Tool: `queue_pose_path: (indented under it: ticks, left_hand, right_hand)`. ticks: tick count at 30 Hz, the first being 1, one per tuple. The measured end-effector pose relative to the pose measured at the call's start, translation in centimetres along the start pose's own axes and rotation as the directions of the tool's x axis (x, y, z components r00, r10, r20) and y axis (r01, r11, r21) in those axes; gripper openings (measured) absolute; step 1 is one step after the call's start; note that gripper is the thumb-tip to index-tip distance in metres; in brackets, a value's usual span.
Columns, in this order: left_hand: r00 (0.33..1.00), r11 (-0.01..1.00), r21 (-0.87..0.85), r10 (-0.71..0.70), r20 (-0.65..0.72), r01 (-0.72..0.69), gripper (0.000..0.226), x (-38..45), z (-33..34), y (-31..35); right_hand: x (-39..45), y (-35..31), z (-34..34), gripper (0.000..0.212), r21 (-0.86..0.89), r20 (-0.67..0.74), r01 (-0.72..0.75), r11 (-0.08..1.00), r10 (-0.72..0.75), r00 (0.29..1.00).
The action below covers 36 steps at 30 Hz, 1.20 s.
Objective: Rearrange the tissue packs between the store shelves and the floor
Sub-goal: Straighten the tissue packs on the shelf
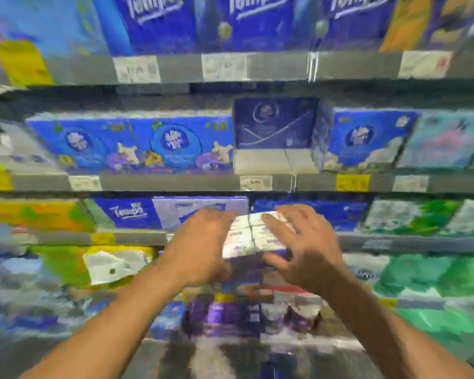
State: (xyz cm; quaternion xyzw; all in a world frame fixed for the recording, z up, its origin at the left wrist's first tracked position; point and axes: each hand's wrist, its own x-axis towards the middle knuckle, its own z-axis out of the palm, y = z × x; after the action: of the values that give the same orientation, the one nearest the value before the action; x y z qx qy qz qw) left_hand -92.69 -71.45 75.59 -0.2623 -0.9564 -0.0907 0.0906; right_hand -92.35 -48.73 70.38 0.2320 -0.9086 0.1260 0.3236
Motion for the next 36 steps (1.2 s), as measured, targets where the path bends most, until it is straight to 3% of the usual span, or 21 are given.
queue_pose_path:
  ticks: [2,5,10,18,22,28,31,36]
  left_hand:
    - [0.991,0.994,0.093,0.066,-0.116,-0.055,0.067,0.8,-4.7,0.3]
    - [0.969,0.977,0.194,0.133,-0.208,-0.093,0.080,2.6,-9.7,1.5]
    - [0.932,0.950,0.284,0.214,-0.293,-0.129,0.090,6.8,-12.5,3.6]
    - [0.877,0.964,0.234,0.217,-0.429,-0.124,0.072,13.7,-10.4,4.7]
    - [0.904,0.969,0.235,0.167,-0.393,-0.076,0.074,17.1,-8.7,2.9]
    - [0.956,0.956,0.292,0.051,-0.289,0.038,0.073,22.3,-5.5,0.3]
    - [0.944,0.947,0.289,-0.039,-0.328,0.139,0.061,24.0,-3.8,0.2]
    - [0.926,0.942,0.290,-0.049,-0.374,0.168,0.066,25.7,-1.3,0.2]
  right_hand:
    - [3.5,-0.4,-3.7,0.064,-0.058,-0.154,0.058,0.997,-0.066,0.986]
    - [7.0,-0.1,-8.6,0.064,-0.167,-0.268,0.071,0.983,-0.115,0.956]
    - [9.8,2.8,-12.1,0.063,-0.266,-0.288,0.025,0.964,-0.104,0.952]
    - [11.7,8.9,-9.1,0.066,-0.243,-0.363,-0.046,0.969,-0.047,0.930]
    - [13.9,10.9,-7.2,0.068,-0.282,-0.244,-0.030,0.959,-0.042,0.969]
    - [17.7,13.2,-4.2,0.074,-0.416,0.076,-0.093,0.905,0.136,0.988]
    - [19.9,13.8,-3.1,0.061,-0.480,0.089,-0.123,0.869,0.188,0.978]
    - [22.3,13.7,-1.7,0.029,-0.495,0.137,-0.141,0.857,0.237,0.962]
